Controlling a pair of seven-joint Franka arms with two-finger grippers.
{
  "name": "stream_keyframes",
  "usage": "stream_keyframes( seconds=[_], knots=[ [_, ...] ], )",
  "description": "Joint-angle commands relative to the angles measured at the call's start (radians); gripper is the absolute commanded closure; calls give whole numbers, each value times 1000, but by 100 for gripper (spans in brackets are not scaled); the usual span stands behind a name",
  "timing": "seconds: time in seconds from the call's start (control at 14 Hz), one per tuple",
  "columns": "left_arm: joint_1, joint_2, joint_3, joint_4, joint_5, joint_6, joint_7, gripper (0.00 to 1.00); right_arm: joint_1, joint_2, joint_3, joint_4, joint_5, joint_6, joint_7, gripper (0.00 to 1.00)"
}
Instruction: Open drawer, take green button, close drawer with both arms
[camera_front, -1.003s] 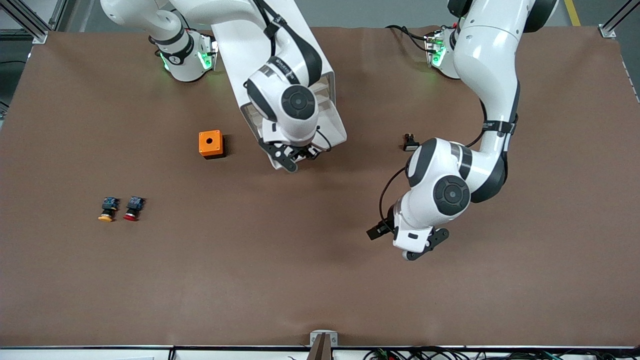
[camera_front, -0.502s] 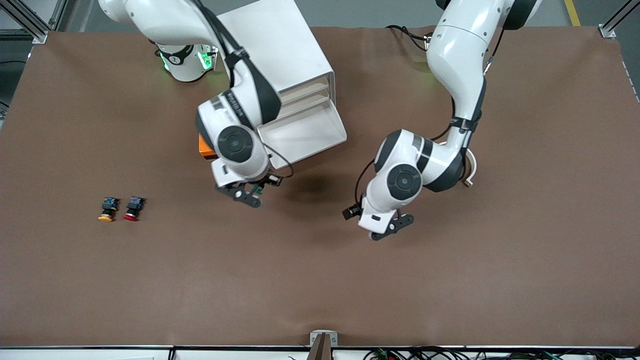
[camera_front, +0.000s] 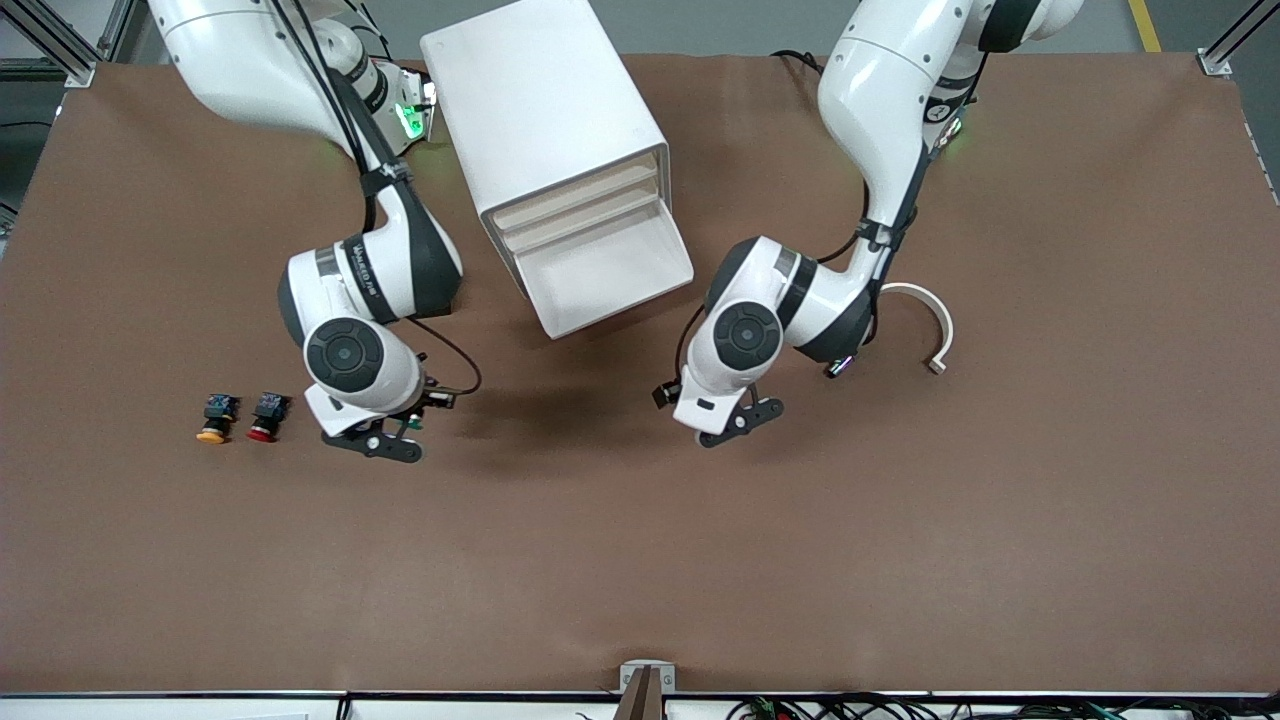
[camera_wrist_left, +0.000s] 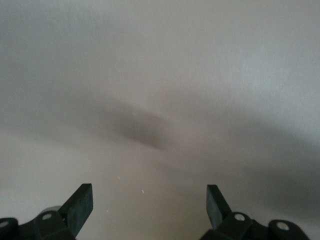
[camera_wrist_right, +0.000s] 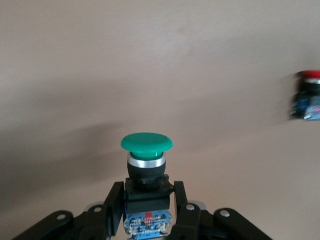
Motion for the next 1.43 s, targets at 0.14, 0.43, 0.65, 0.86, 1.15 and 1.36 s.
stream_keyframes(
  seconds=[0.14, 0.43, 0.65, 0.86, 1.15, 1.36],
  knots=[
    [-67, -14, 5, -24, 15, 3, -82, 0, -101, -12, 19, -122, -55, 133, -14, 100],
    [-81, -5, -32, -24, 3, 3, -119, 0, -152, -8, 19, -130, -118, 153, -17, 100],
    [-83, 3, -82, -30, 3, 3, -142, 0, -163, -7, 18, -163, -127, 203, -17, 100],
    [-84, 3, -119, -31, 1, 3, -150, 0, -189, -12, 18, -225, -161, 274, -17, 100],
    [-84, 14, -176, -31, 1, 3, -211, 0, -223, -14, 18, -248, -176, 289, -19, 100],
    [-80, 30, -211, -33, -46, 1, -234, 0, -243, -11, 18, -248, -203, 291, -19, 100]
  ],
)
